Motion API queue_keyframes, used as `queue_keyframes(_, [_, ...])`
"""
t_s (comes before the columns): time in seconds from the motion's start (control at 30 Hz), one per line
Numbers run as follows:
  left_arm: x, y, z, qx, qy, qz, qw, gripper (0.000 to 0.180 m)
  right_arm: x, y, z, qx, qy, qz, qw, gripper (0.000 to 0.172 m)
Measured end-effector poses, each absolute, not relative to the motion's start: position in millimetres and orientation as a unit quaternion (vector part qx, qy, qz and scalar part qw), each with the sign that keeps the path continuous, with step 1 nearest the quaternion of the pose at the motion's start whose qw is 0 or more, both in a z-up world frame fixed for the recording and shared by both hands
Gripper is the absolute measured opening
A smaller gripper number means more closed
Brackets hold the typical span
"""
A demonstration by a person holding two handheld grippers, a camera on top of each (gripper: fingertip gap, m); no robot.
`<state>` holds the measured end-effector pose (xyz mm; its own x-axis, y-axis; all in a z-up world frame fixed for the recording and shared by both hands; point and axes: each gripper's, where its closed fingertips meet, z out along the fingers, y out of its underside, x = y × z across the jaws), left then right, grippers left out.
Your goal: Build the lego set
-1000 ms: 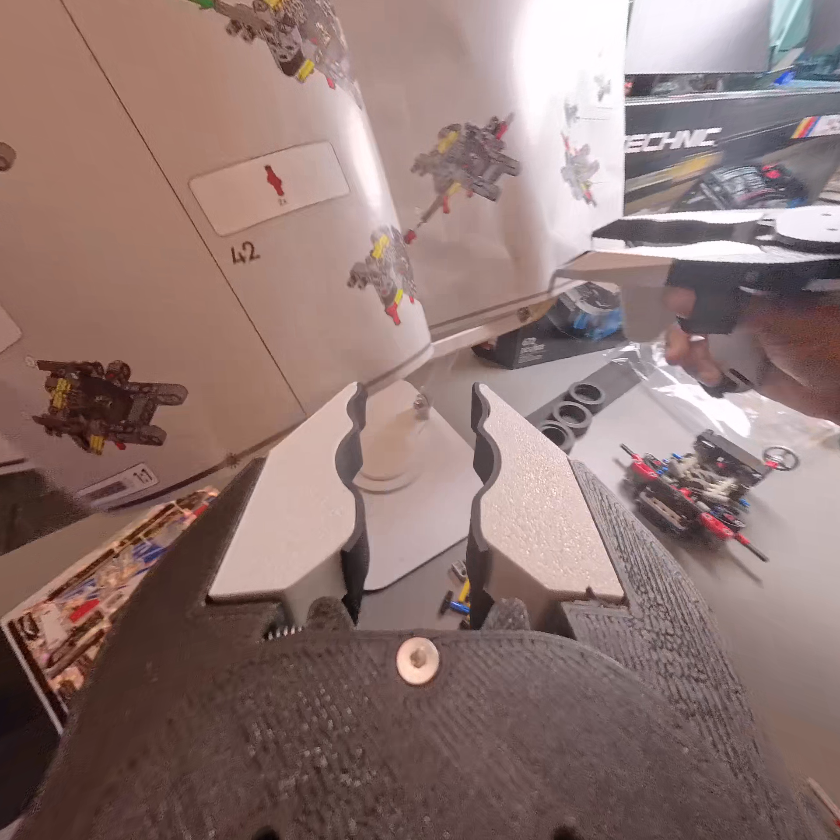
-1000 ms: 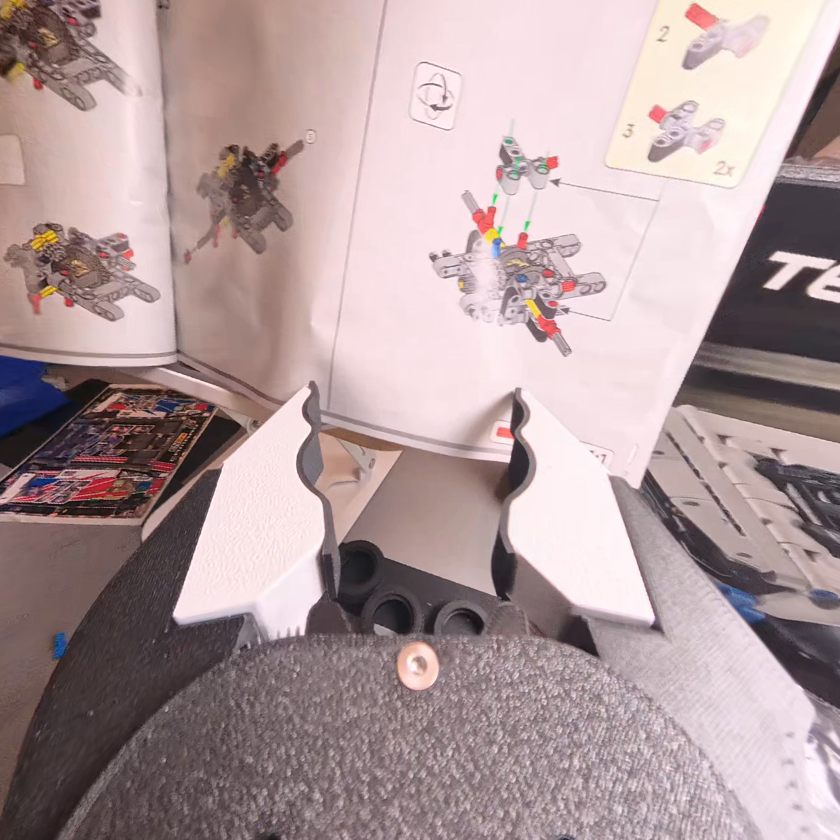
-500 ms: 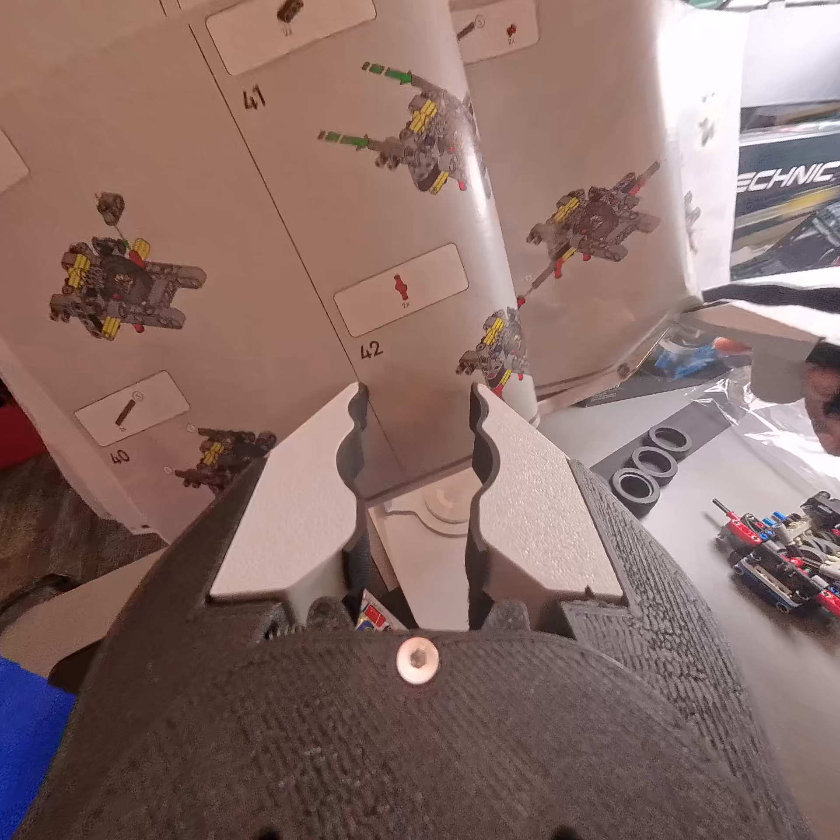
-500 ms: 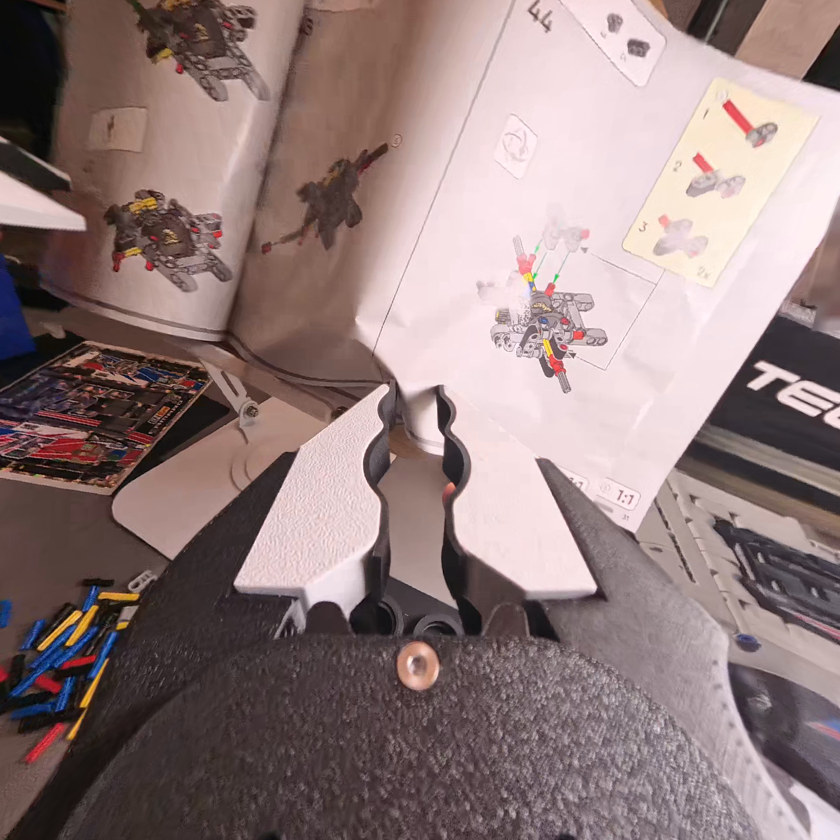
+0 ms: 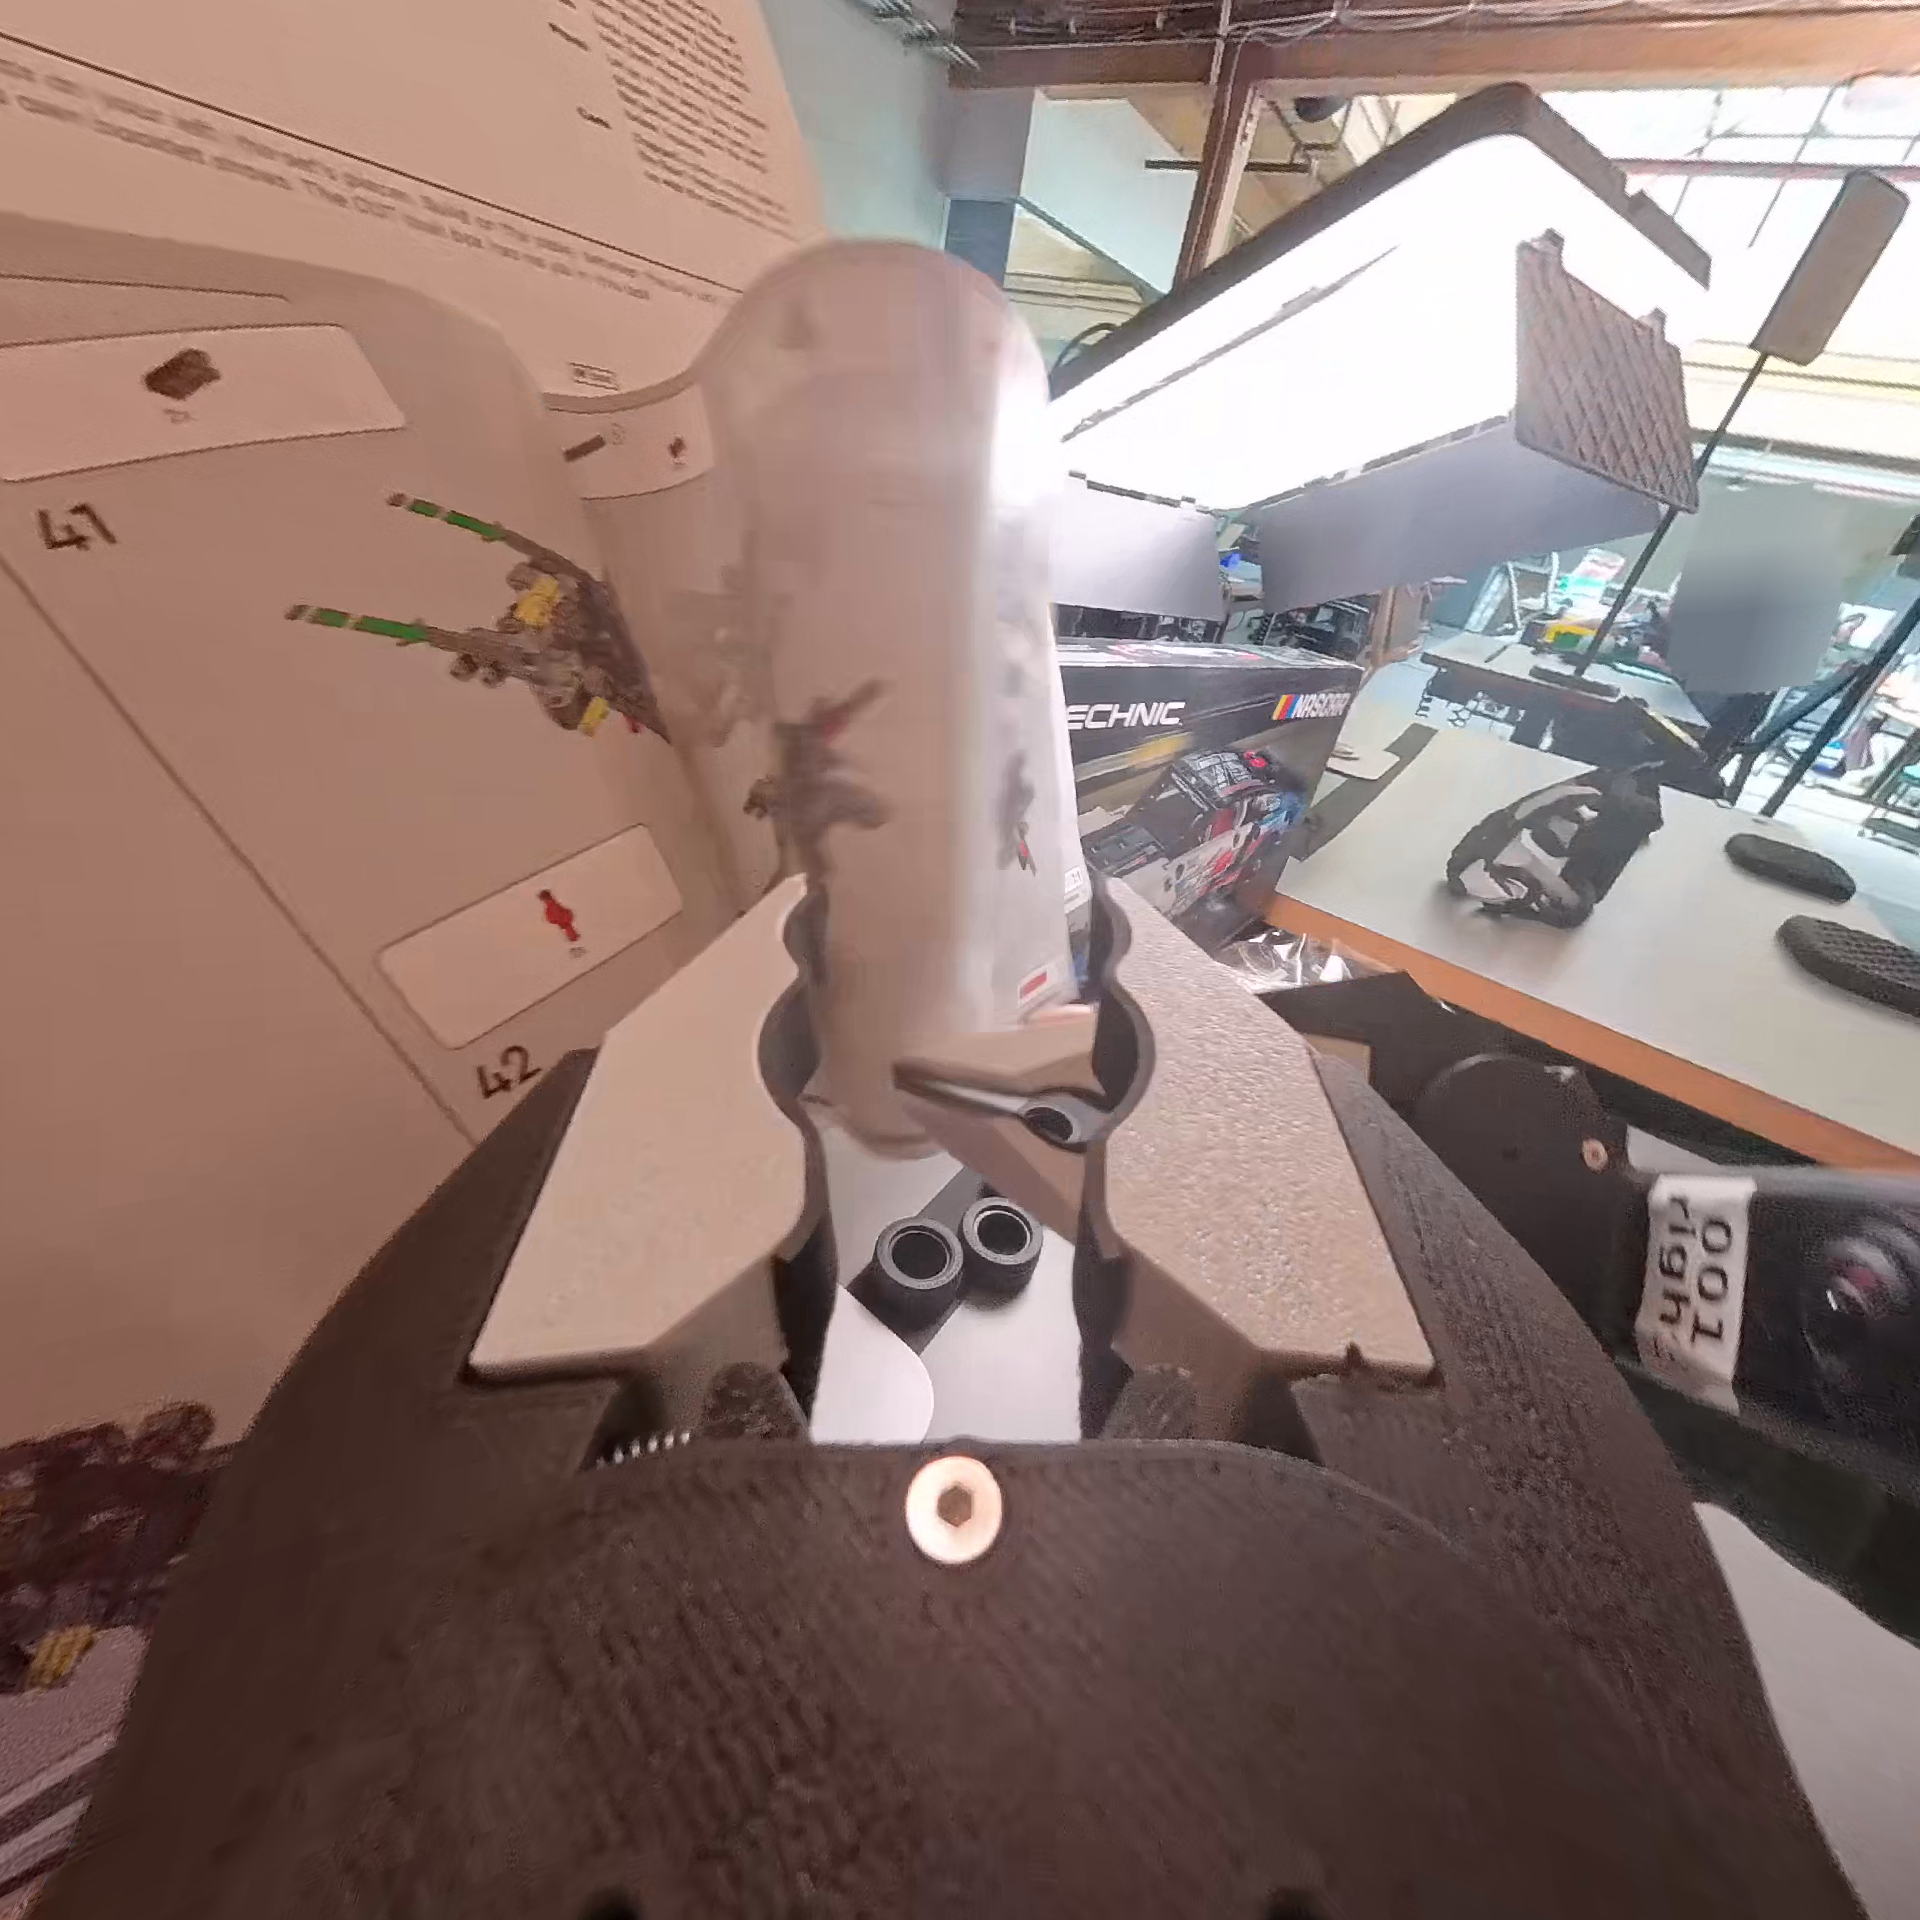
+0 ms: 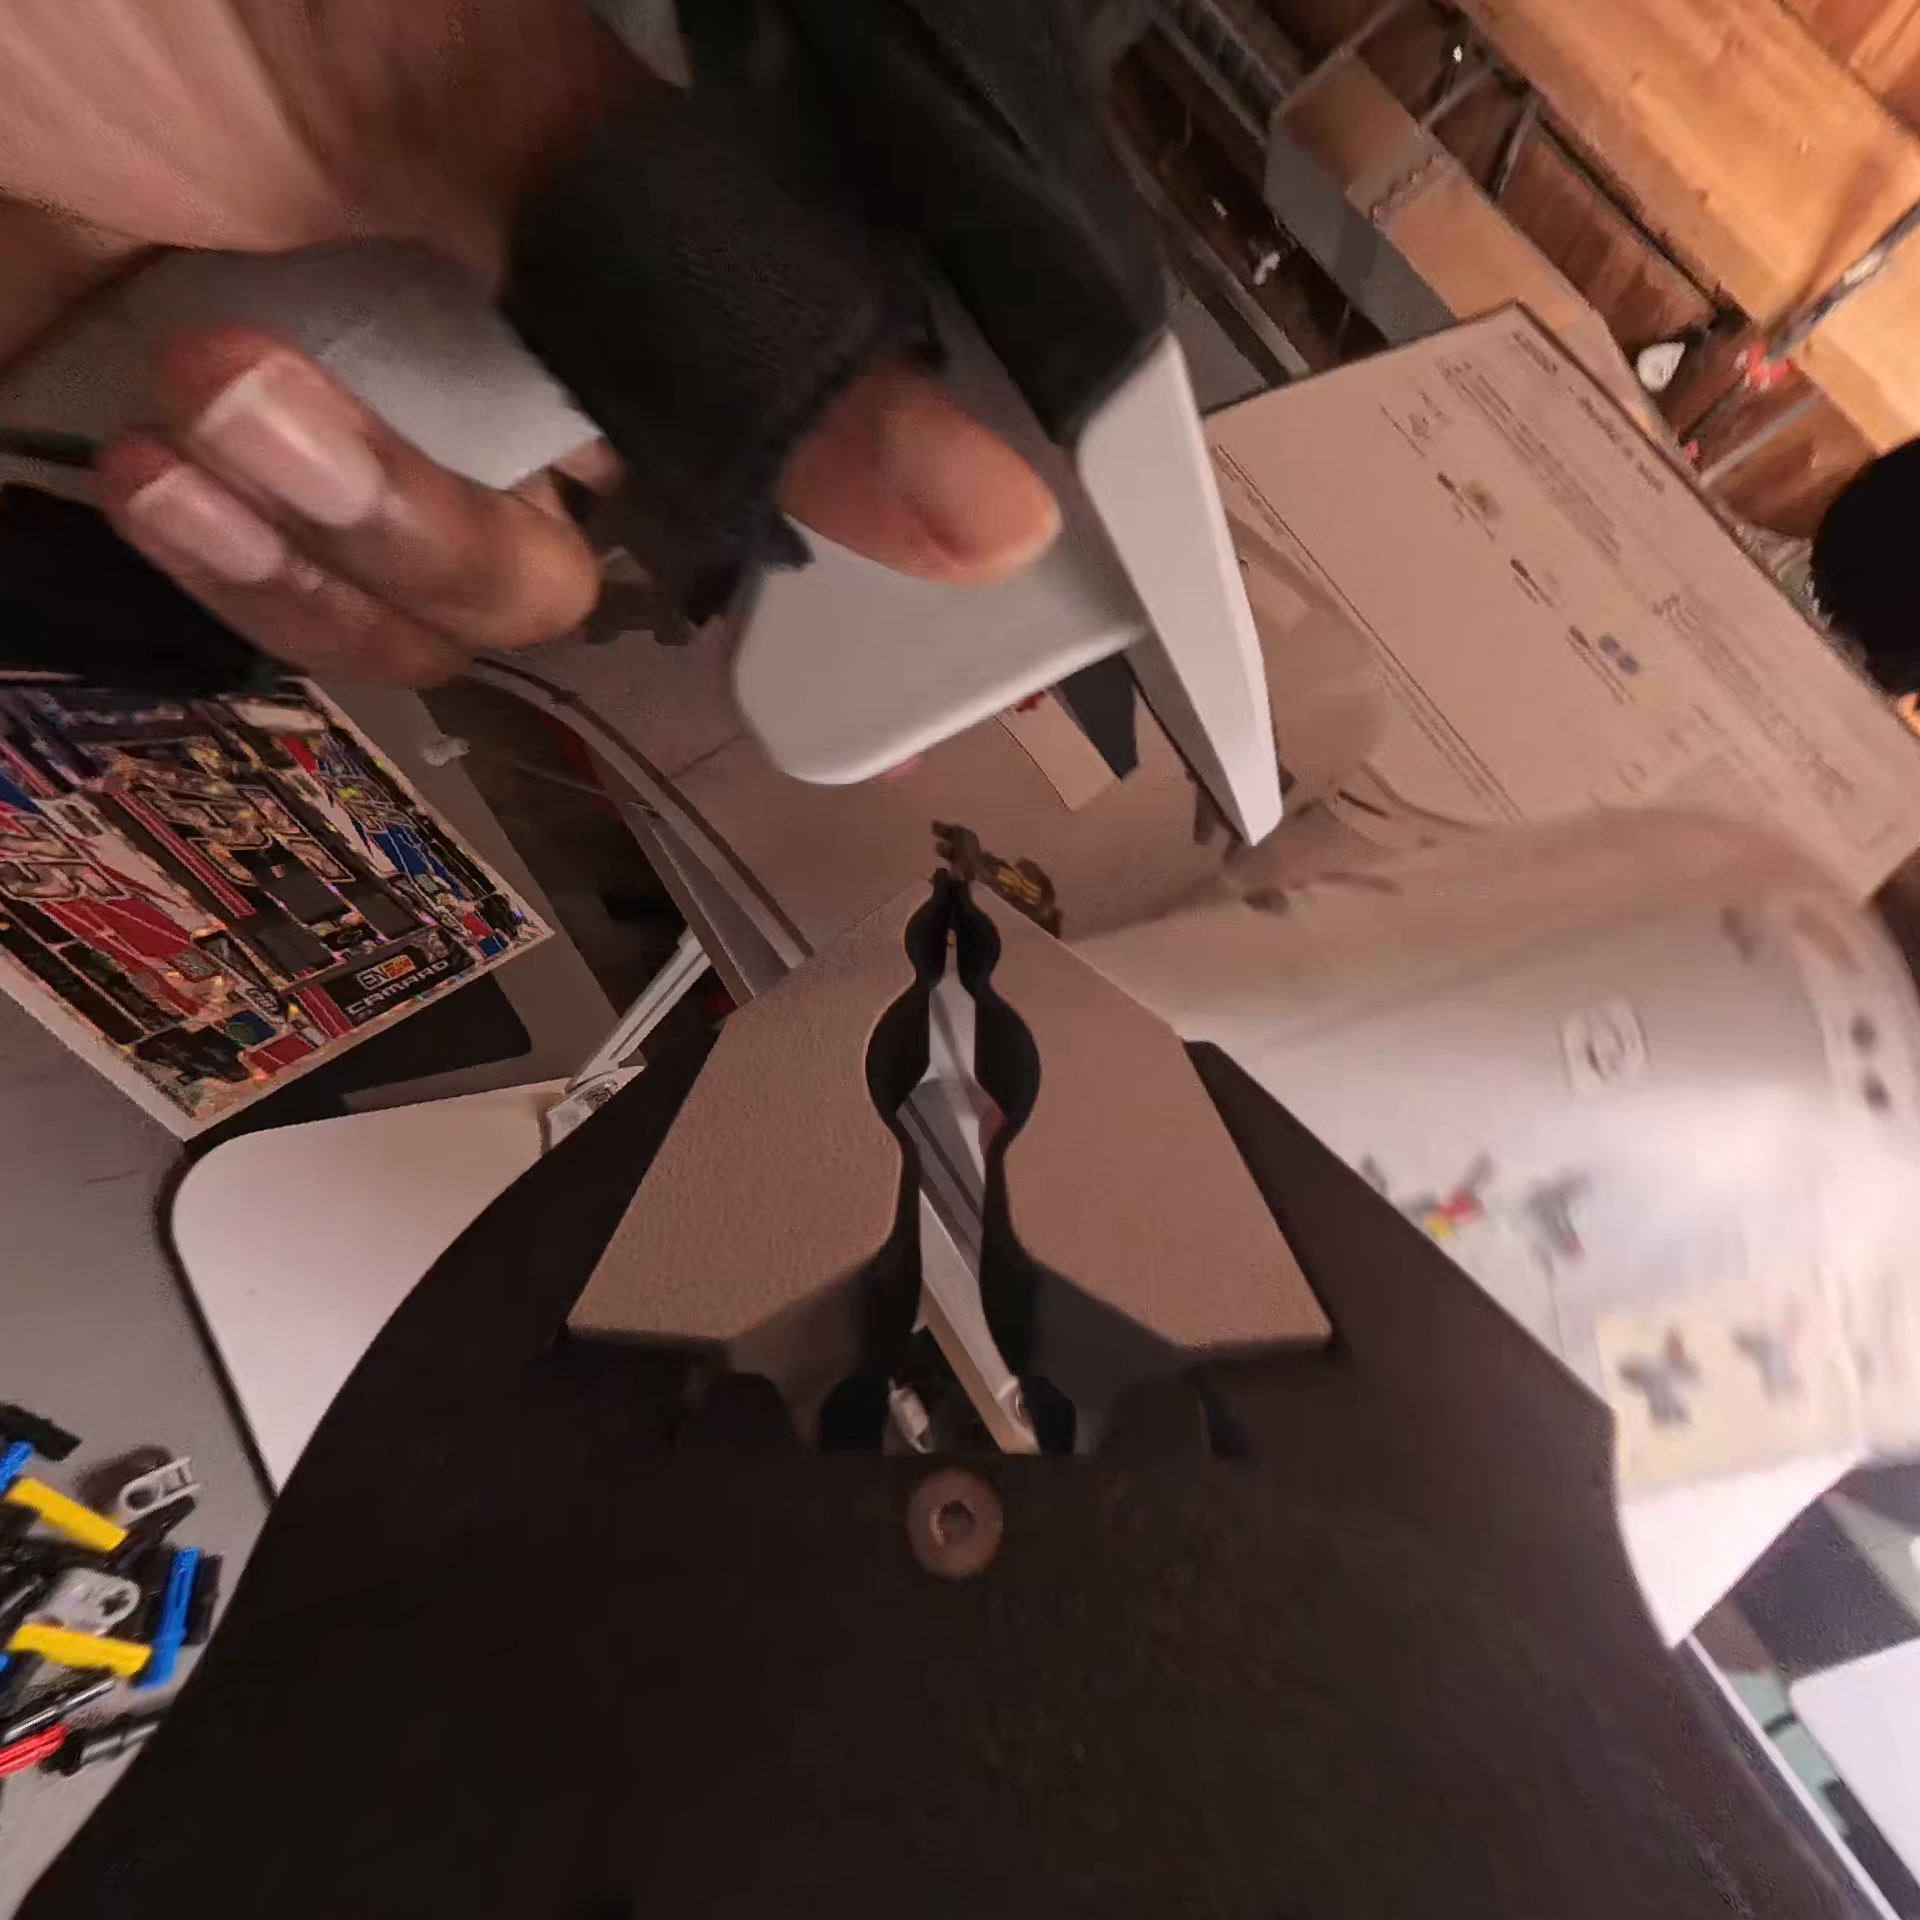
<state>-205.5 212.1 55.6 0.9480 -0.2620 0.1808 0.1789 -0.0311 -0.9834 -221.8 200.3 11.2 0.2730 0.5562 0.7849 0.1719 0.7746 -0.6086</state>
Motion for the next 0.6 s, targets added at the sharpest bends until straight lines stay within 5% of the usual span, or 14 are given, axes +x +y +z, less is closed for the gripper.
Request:
queue_keyframes(0.27, [-237, 210, 36, -0.728, 0.029, -0.107, 0.677, 0.0, -186, 169, 30, -0.287, -0.563, 0.216, 0.744, 0.016])
queue_keyframes(0.37, [-240, 205, 30, -0.733, 0.037, -0.079, 0.675, 0.0, -130, 238, 55, -0.398, -0.42, 0.291, 0.762, 0.05])
queue_keyframes(0.47, [-242, 200, 26, -0.733, 0.038, -0.059, 0.676, 0.0, -117, 328, 15, -0.591, -0.354, 0.323, 0.649, 0.115])
queue_keyframes(0.53, [-240, 198, 27, -0.73, 0.035, -0.063, 0.679, 0.0, -124, 353, -10, -0.637, -0.359, 0.31, 0.607, 0.12])
queue_keyframes(0.6, [-236, 197, 28, -0.727, 0.035, -0.069, 0.683, 0.0, -132, 359, -29, -0.662, -0.384, 0.274, 0.582, 0.096])
